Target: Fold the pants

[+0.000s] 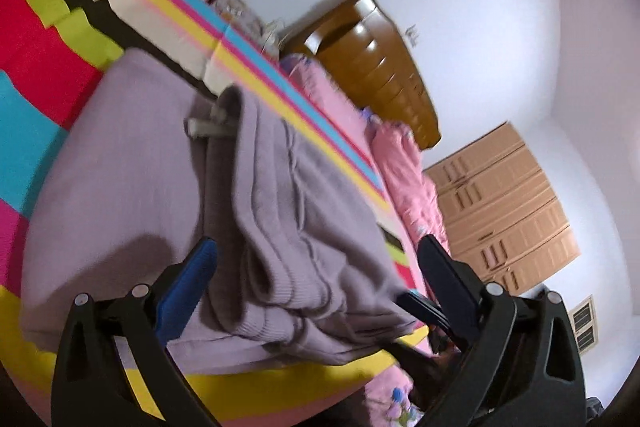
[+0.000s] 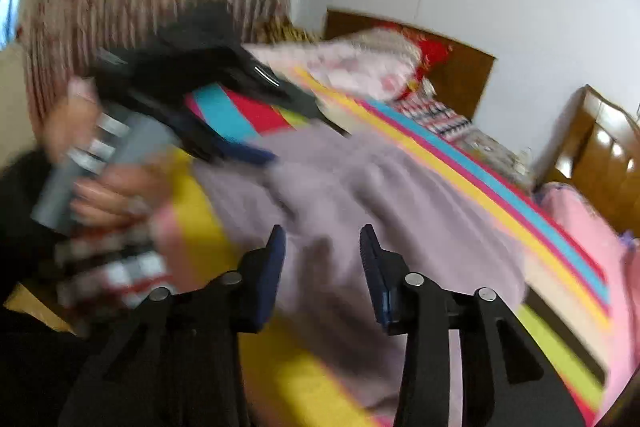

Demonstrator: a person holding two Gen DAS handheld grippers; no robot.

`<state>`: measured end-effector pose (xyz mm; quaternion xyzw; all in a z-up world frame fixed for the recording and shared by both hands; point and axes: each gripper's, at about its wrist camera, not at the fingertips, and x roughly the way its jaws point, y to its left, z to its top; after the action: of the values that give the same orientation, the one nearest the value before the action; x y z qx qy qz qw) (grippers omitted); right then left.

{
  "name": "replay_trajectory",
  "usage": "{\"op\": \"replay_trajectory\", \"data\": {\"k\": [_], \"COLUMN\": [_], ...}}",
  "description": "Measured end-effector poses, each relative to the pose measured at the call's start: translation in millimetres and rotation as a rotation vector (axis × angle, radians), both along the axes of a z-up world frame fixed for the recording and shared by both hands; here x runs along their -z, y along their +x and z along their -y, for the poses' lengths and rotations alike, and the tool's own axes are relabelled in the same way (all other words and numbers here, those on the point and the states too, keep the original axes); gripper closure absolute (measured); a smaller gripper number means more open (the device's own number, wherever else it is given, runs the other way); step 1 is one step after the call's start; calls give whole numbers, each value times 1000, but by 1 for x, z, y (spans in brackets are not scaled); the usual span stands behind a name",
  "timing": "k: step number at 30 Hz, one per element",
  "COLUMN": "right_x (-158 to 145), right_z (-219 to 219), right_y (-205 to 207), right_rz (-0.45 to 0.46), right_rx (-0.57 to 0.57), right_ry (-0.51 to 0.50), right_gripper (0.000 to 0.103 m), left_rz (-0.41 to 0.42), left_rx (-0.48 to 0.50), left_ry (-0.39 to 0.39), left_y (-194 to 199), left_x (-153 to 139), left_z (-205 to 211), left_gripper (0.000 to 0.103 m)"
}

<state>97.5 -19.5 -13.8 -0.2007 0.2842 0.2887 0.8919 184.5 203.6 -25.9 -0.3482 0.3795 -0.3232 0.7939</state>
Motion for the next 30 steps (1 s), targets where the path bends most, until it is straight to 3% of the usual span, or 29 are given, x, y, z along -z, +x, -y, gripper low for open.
{"op": "replay_trajectory", "data": {"k": [5,7,11,14,19,22,25,27,29,30], "right_x": [24,39,46,18,-60,-76,-49,-7,42,49], "right_z": [-23,-23,-18,0,24,31,19,-7,-39,-43], "right_y": [39,28,24,30,40,40,28,10,-18,-27], "right_rz": [-162,-171,-154,-208,-227,-243,-274,-272,-146,-71], "right_rx": [-87,-94,-72,-82,-126,-141,-151,-151,-155,-155], "right_ry": [-154,-176,-128,-12,132,167,137,24,-218,-246], "right_gripper": [67,66,93,94,94,93,93,92,91,90], "left_rz": [-14,2,6,27,89,89,64,38,16,12], "left_rx": [9,15,24,-1,-66,-65,-76,-78,-75,-74], "left_ry": [27,48,92,33,-44,-85,-54,-48,-33,-13], "left_y": [0,-1,1,-4,-19,-22,-18,-11,-9,-9], "left_x": [5,6,9,3,-17,-19,-12,-7,0,1], "left_z": [-3,0,2,-10,-34,-42,-43,-40,-36,-33], "left_gripper": [3,3,3,3,2,2,2,2,2,2]}}
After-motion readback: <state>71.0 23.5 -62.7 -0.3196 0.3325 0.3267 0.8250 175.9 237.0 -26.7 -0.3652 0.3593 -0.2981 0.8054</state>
